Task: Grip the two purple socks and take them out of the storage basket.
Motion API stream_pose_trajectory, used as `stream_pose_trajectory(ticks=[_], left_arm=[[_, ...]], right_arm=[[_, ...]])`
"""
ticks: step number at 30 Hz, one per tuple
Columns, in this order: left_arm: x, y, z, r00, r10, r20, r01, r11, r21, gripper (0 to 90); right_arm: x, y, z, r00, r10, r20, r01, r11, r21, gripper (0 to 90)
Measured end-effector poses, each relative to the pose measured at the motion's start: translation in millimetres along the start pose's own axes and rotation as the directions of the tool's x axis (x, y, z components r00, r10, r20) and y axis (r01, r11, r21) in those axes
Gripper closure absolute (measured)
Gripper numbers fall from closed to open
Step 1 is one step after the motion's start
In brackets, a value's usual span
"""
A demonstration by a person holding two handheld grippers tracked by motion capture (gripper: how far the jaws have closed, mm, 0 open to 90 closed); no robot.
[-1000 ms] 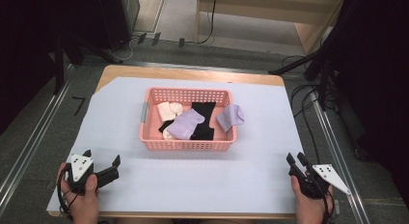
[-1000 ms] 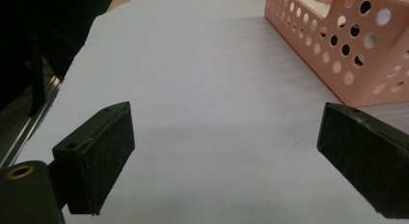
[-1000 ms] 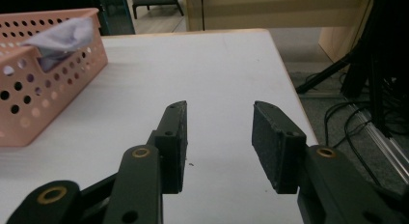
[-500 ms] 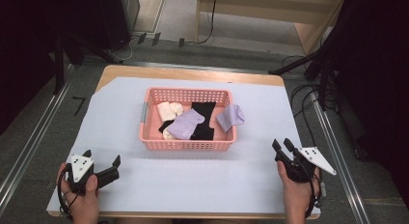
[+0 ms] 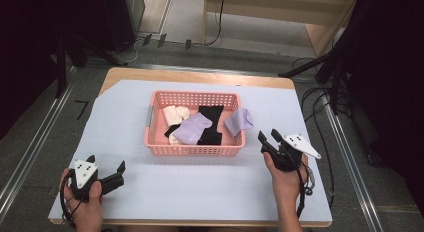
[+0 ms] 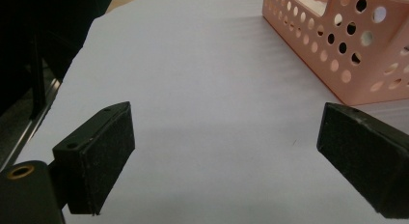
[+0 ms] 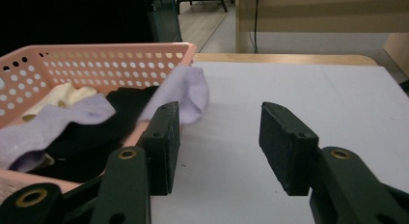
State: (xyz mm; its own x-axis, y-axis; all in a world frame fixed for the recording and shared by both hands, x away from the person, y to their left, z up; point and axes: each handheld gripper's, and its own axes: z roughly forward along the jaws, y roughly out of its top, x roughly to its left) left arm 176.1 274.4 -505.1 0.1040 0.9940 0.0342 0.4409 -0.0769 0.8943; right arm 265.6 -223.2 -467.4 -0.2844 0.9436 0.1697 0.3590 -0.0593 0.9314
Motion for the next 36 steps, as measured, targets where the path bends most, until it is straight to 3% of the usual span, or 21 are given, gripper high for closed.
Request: stream_pose_trajectory(ticks=[14,21,29,32,36], left_arm=[[-0.4,0.1,0.4,1.0000,0.004,-0.002,-0.004,1.0000,0.001,6.9],[-0.3,0.2,1.0,1.0000,0.003,0.004,-0.003,1.0000,0.006,7.0],[-0.3,0.6,1.2,0.9999,0.009,0.006,-0.009,0.9998,0.015,7.0],[-0.6,0.6,1.4,0.9999,0.011,0.003,-0.011,0.9998,0.015,7.0],[-0.6,0.5,1.5,0.9999,0.010,0.004,-0.010,0.9999,0.014,7.0]], right_arm=[[34.7,13.7,49.6,0.9991,0.007,-0.042,-0.004,0.996,0.084,46.6],[42.0,11.9,71.8,0.9999,-0.009,0.010,0.007,0.989,0.147,46.6],[37.2,11.7,77.2,0.9977,0.067,0.005,-0.067,0.984,0.164,50.9],[36.6,12.0,77.3,0.9947,0.103,0.005,-0.102,0.978,0.180,57.5],[36.9,12.4,76.6,0.9934,0.114,0.007,-0.114,0.977,0.182,66.6]])
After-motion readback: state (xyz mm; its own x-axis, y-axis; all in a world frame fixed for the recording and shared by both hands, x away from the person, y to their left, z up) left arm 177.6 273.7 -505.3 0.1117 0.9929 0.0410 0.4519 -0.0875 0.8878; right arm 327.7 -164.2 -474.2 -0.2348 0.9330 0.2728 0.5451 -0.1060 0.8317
